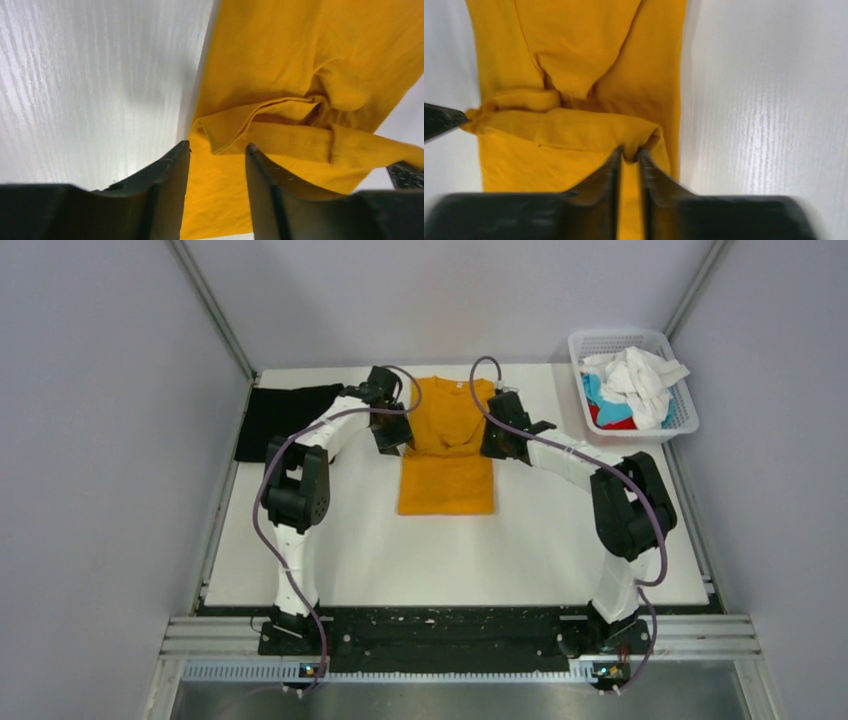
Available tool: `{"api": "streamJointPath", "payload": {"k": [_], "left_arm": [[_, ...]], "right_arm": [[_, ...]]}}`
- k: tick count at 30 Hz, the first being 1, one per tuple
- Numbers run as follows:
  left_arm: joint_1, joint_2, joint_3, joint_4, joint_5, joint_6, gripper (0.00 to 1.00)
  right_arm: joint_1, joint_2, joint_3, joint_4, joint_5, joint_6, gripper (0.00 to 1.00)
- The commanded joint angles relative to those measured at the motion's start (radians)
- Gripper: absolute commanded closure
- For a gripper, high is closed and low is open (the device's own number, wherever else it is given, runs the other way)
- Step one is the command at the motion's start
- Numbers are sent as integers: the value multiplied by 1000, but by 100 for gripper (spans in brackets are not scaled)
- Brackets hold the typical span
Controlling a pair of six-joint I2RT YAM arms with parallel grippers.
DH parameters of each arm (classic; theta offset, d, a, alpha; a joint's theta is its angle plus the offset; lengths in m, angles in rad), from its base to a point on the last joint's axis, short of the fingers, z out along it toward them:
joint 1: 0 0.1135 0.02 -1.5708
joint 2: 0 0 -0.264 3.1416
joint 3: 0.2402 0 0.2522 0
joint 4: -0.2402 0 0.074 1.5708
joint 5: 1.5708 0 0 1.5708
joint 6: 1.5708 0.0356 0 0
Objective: Fold and stack the t-shirts
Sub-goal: Fold the folded rectangular tshirt in 1/3 of the way, then grab one side of the 2/3 rectangular tshirt with both arms
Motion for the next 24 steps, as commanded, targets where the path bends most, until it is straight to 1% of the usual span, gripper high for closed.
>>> {"api": "streamJointPath", "payload": {"k": [1, 2, 3, 4, 7, 8, 9, 10, 12, 13, 16, 18, 21, 24], "left_arm": [[15, -6, 93, 44, 64, 37, 37], [20, -16, 101, 41, 65, 35, 28], [23, -28, 102, 40, 63, 36, 12], [25, -47, 96, 39, 56, 39, 3], [27, -116, 49, 34, 20, 43, 1], [26, -143, 20, 36, 13, 43, 1], [26, -175, -17, 40, 11, 40, 1], [26, -205, -60, 47, 13, 32, 1], [26, -271, -164, 71, 22, 19, 1], [26, -306, -220, 83, 30, 14, 1], [24, -415, -420, 120, 53, -7, 1], [22, -469, -529, 145, 63, -31, 1], [15, -521, -660, 210, 90, -63, 1], [16, -526, -749, 290, 138, -92, 1]], "right_arm": [[-16, 29, 93, 31, 37, 15, 65], [-16, 31, 104, 26, 47, 16, 50], [-16, 29, 111, 17, 62, 17, 43], [-16, 23, 115, 7, 76, 20, 39], [-16, -20, 81, -1, 81, 26, 22], [-16, -41, 59, 5, 65, 16, 18], [-16, -64, 34, 19, 35, -2, 17], [-15, -85, 6, 38, 3, -12, 10], [-15, -128, -55, 69, -84, -24, 3], [-15, -146, -84, 65, -106, -23, 1], [-14, -224, -219, 59, -109, -3, 1], [-16, -287, -311, 65, -144, 20, 1], [-15, -333, -412, 97, -230, 59, 3], [-15, -342, -462, 136, -285, 97, 7]]}}
